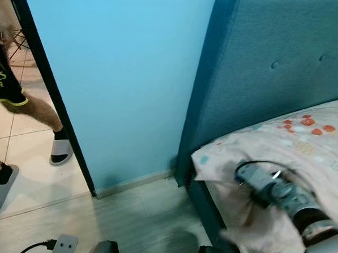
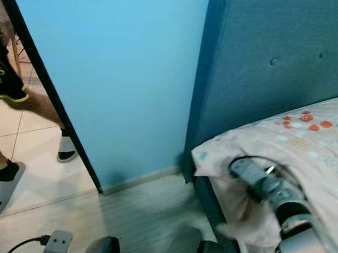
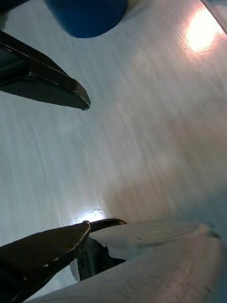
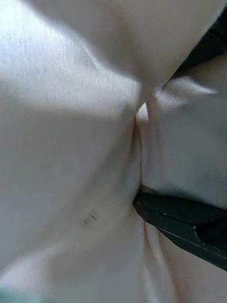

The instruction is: Clean up the room

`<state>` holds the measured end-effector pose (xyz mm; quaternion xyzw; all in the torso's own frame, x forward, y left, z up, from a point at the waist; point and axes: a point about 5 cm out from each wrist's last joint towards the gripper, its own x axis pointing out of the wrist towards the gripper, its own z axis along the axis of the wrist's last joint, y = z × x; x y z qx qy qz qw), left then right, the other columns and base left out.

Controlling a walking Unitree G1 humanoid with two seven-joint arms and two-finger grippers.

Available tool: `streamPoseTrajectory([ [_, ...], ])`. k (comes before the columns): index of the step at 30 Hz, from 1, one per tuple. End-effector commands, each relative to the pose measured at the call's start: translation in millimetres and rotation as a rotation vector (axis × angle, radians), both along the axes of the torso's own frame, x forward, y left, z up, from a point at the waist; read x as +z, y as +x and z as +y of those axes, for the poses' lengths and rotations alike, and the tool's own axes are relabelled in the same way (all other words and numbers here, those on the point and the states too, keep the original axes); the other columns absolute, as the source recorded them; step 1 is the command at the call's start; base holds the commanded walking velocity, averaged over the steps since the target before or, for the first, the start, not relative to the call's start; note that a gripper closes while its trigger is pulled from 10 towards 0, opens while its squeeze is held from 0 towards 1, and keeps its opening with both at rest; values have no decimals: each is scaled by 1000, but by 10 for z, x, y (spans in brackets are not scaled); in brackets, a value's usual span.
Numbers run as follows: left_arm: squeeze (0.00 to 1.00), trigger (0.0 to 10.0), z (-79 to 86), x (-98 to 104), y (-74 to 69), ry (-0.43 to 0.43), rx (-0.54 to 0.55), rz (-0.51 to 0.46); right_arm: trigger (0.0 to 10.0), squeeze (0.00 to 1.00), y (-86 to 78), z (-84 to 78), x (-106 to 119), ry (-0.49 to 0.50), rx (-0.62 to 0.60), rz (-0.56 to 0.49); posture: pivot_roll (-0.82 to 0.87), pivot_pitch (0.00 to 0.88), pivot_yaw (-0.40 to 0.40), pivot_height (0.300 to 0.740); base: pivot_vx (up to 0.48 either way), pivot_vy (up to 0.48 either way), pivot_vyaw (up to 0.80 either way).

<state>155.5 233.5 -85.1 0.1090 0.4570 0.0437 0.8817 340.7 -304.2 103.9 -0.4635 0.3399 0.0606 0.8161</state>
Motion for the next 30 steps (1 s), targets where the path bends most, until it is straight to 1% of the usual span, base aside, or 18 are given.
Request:
streamPoseTrajectory([
  [1,0,10000,-43,-47,-88,-18,-7,30,10000,0,-24,-77,12,-21,-28,-18,51,157,-79,575,0,0,0],
  [2,0,10000,-45,-50,-97,-19,-7,30,10000,0,-9,-81,40,-13,-30,-46,59,164,-82,575,0,0,0],
  [3,0,10000,-45,-50,-97,-19,-7,30,10000,0,-9,-81,40,-13,-30,-46,59,164,-82,575,0,0,0],
  [7,0,10000,-61,-51,-100,-25,-6,18,10000,0,5,-129,98,-54,-28,-109,65,177,-89,575,0,0,0],
  [10,0,10000,-62,-50,-100,-25,-7,15,10000,0,10,-130,106,-51,-37,-129,67,179,-90,575,0,0,0],
  [11,0,10000,-60,-49,-103,-25,-5,12,10000,0,13,-143,119,-56,-52,-154,74,181,-90,575,0,0,0],
  [14,0,10000,-60,-49,-104,-24,-3,10,10000,0,11,-156,126,-66,-58,-160,74,181,-90,575,0,0,0],
  [17,0,10000,-54,-46,-109,-23,-12,5,10000,0,-12,-359,299,-109,-125,-232,86,185,-87,575,0,0,0],
  [18,0,10000,-54,-46,-109,-23,-12,5,10000,0,-12,-359,299,-109,-125,-232,86,185,-87,575,0,0,0],
  [20,0,10000,-37,-44,-121,-20,-15,3,10000,0,-30,-473,408,-126,-159,-271,95,186,-88,575,0,0,0],
  [21,0,10000,-37,-44,-121,-20,-15,3,10000,0,-30,-473,408,-126,-159,-271,95,186,-88,575,0,0,0],
  [23,0,10000,-10,-39,-132,-17,-12,-1,10000,0,-52,-576,511,-149,-184,-300,101,190,-91,575,0,0,0],
  [24,0,10000,-10,-39,-132,-17,-12,-1,10000,0,-52,-576,511,-149,-184,-300,101,190,-91,575,0,0,0],
  [26,0,10000,24,-32,-143,-12,-4,-8,10000,0,-89,-691,616,-178,-210,-322,107,201,-99,575,0,0,0],
  [30,0,10000,48,-32,-168,-9,6,-11,10000,0,-113,-755,675,-194,-217,-328,101,209,-103,575,0,0,0],
])
